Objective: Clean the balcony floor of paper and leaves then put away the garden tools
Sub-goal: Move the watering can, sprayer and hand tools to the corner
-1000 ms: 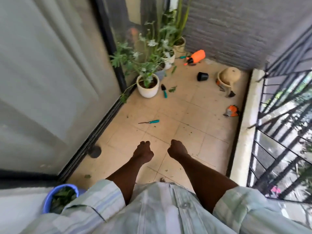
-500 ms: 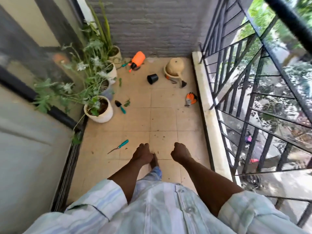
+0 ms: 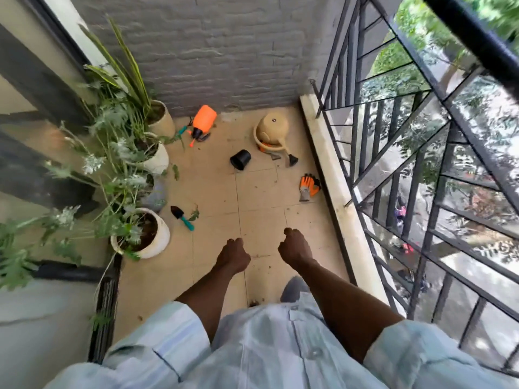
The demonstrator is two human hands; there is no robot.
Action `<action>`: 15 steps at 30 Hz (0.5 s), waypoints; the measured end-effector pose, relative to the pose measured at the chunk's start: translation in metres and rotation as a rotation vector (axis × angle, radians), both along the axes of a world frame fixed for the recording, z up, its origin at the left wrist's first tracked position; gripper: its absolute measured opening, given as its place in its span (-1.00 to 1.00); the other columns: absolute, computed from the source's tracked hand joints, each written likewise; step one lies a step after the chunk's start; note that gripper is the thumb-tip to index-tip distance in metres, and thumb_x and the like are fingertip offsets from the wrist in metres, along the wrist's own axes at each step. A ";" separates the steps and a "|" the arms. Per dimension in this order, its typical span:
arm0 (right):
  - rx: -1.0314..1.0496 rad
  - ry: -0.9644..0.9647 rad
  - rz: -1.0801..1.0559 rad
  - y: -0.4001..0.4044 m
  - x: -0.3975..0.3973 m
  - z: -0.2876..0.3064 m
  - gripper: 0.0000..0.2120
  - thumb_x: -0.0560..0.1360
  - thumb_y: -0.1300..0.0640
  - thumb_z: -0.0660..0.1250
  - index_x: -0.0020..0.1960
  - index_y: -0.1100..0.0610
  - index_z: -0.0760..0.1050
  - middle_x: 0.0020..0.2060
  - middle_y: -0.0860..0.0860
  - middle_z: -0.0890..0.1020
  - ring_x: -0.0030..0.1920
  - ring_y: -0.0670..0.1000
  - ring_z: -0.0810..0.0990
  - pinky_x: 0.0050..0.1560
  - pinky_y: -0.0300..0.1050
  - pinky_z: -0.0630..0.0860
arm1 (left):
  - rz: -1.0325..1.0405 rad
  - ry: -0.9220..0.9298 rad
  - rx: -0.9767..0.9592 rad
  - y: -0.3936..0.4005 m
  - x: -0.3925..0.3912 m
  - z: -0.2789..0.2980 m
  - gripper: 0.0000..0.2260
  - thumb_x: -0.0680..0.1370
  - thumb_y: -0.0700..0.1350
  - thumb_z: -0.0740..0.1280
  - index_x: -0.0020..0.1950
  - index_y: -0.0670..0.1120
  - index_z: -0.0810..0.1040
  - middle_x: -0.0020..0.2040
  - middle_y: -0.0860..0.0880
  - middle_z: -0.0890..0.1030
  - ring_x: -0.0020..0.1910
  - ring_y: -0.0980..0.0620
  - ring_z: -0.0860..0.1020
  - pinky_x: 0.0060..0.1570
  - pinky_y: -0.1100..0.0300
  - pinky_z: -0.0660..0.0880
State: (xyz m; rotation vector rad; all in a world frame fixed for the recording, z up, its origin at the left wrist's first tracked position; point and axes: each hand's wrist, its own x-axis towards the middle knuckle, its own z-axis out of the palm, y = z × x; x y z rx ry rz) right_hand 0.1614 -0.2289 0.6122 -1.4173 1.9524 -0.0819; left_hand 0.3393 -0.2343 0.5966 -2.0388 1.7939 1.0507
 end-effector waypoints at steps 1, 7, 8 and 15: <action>0.007 -0.003 -0.025 -0.018 -0.005 -0.001 -0.57 0.43 0.29 0.19 0.30 0.21 0.42 0.21 0.18 0.51 0.14 0.22 0.56 0.03 -0.04 0.50 | -0.017 -0.010 0.003 -0.018 -0.002 0.000 -0.52 0.55 -0.11 0.26 0.47 -0.13 0.32 0.38 -0.17 0.39 0.31 -0.16 0.44 0.18 0.05 0.47; 0.029 0.017 -0.057 -0.141 -0.036 -0.017 -0.71 0.37 0.26 0.19 0.07 0.21 0.47 0.08 0.19 0.57 0.08 0.24 0.58 0.01 0.00 0.55 | -0.063 -0.049 0.019 -0.143 -0.027 -0.013 -0.57 0.52 -0.15 0.22 0.41 -0.12 0.37 0.35 -0.16 0.41 0.29 -0.16 0.45 0.17 0.03 0.48; 0.033 0.004 -0.036 -0.156 -0.040 -0.016 -0.72 0.38 0.26 0.20 0.08 0.22 0.47 0.08 0.20 0.57 0.07 0.24 0.58 -0.03 -0.02 0.53 | -0.057 -0.043 0.017 -0.156 -0.029 -0.012 -0.56 0.53 -0.15 0.22 0.41 -0.12 0.36 0.35 -0.17 0.41 0.29 -0.17 0.45 0.17 0.04 0.47; 0.080 0.008 0.075 -0.361 -0.108 0.005 -0.95 0.44 0.27 0.22 -0.15 0.21 0.45 0.10 0.25 0.58 0.15 0.23 0.53 -0.05 -0.13 0.45 | 0.035 0.026 0.049 -0.337 -0.087 -0.001 -0.53 0.56 -0.11 0.22 0.48 -0.13 0.29 0.40 -0.17 0.37 0.33 -0.13 0.42 0.26 0.05 0.42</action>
